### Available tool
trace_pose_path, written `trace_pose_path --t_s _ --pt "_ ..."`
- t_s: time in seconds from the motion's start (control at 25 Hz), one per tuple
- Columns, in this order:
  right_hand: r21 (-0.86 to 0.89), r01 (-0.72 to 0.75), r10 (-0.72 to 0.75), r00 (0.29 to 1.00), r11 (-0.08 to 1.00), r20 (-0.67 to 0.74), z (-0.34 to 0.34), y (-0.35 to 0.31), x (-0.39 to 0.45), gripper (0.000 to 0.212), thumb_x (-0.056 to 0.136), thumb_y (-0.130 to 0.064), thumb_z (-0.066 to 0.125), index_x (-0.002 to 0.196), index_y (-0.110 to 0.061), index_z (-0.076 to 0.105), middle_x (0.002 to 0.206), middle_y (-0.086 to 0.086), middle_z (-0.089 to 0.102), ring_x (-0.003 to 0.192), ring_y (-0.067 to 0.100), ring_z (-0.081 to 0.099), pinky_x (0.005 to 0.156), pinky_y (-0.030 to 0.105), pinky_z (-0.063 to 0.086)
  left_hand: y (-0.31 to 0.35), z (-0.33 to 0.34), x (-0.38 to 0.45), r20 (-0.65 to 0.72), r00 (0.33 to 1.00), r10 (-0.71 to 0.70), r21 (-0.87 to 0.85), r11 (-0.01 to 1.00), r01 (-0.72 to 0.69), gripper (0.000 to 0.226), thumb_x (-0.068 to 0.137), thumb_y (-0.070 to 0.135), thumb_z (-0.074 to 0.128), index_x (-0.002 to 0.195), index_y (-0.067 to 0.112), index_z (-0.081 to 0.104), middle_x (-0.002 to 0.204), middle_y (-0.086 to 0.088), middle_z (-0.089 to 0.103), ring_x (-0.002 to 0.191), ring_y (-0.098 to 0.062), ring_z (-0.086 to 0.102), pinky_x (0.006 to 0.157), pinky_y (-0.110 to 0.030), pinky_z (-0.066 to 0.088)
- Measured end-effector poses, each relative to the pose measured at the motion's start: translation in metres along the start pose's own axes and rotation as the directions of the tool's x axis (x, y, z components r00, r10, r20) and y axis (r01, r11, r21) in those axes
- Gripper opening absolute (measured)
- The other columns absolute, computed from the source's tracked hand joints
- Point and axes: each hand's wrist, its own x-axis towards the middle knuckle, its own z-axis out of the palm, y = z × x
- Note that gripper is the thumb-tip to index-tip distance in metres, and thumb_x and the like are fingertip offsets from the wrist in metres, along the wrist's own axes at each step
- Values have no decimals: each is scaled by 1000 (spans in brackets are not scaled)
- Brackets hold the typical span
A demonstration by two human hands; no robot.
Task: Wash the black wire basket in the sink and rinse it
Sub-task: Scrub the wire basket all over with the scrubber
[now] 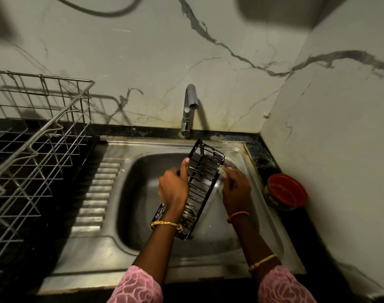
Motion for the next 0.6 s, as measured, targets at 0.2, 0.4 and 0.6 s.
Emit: trace_pose_path --t_s 0.2,0.4,0.6 --pt "-33 320 -313 941 947 127 13 -43 16 20 85 -4 53 97 -4 69 95 11 70 96 5 46 87 29 39 3 1 1 17 1000 -12 -63 998 13 63 95 59 25 59 15 53 67 -9 63 66 -25 62 58 -31 47" --pt "-35 400 -372 880 916 295 29 -41 25 35 85 -8 38 103 -2 67 104 16 63 103 25 49 88 31 43 12 -9 -3 1 999 -42 -137 990 41 69 96 58 12 55 17 49 69 -12 61 70 -29 58 64 -34 42" --pt "14 130 -131 981 991 146 34 -34 76 23 84 9 51 95 0 69 98 19 62 93 28 57 82 29 49 4 -2 -2 62 998 5 -78 997 0 68 92 65 27 51 15 49 57 -5 56 59 -24 55 57 -29 40"
